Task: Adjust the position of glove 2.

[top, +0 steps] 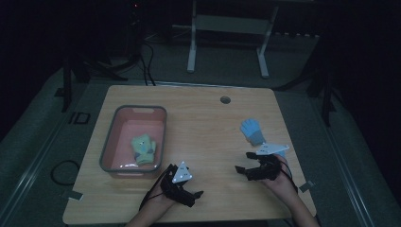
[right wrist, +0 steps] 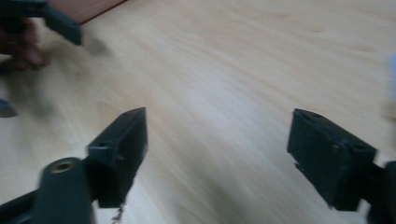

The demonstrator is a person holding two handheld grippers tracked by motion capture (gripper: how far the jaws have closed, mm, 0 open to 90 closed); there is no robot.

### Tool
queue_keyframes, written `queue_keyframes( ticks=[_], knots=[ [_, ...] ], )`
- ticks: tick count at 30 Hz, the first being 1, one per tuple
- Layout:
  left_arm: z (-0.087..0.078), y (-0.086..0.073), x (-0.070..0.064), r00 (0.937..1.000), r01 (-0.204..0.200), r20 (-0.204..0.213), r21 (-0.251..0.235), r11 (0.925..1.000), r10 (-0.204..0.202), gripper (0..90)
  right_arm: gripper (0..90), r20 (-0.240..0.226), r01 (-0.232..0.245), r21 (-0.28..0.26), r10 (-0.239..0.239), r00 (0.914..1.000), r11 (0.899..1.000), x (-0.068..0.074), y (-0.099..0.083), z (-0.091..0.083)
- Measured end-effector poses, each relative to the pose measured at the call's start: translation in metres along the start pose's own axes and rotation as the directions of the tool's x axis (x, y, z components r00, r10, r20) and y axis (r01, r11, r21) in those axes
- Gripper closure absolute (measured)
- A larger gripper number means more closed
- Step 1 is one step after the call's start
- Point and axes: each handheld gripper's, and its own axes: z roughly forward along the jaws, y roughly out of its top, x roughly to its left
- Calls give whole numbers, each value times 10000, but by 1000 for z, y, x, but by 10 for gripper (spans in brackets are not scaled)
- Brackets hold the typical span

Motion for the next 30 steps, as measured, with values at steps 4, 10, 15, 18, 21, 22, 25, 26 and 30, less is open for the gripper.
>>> queue_keyframes(
  ticks=[4,10,15,18,21,22,25,26,30],
  knots=[
    [-1,-2,-1,9999,146,-77,-30,9999,-147,21,295,829,-24,-188,39,9966,9998,-14,-1,-16],
    [-2,-3,-1,9998,164,-139,-119,9998,-165,21,387,1780,-388,-361,447,9830,9986,-33,-1,-28],
    [-1,-5,-3,9996,15,-276,-70,10000,-17,21,517,2162,-856,-552,956,9717,9948,-50,4,-31],
    [-1,-5,-3,9996,30,-263,-71,10000,-32,21,536,2408,-885,-554,993,9655,9945,-57,8,-29],
    [-2,-5,-3,9997,75,-225,-114,9999,-78,21,584,2504,-1012,-561,1121,9616,9933,-73,17,-23],
    [-2,-5,-3,9997,74,-230,-100,9999,-77,21,584,2504,-1012,-561,1121,9616,9933,-73,17,-23],
    [-3,-6,-2,9997,91,-228,-174,9998,-95,21,634,2630,-1048,-398,1116,9583,9937,-85,22,-13],
    [-3,-6,-2,9997,98,-233,-180,9998,-102,21,634,2662,-1077,-291,1116,9574,9938,-93,25,-5],
    [-4,-7,-3,9998,56,-185,-170,9998,-60,21,610,2773,-1056,-108,1045,9551,9943,-103,30,6]
  ],
)
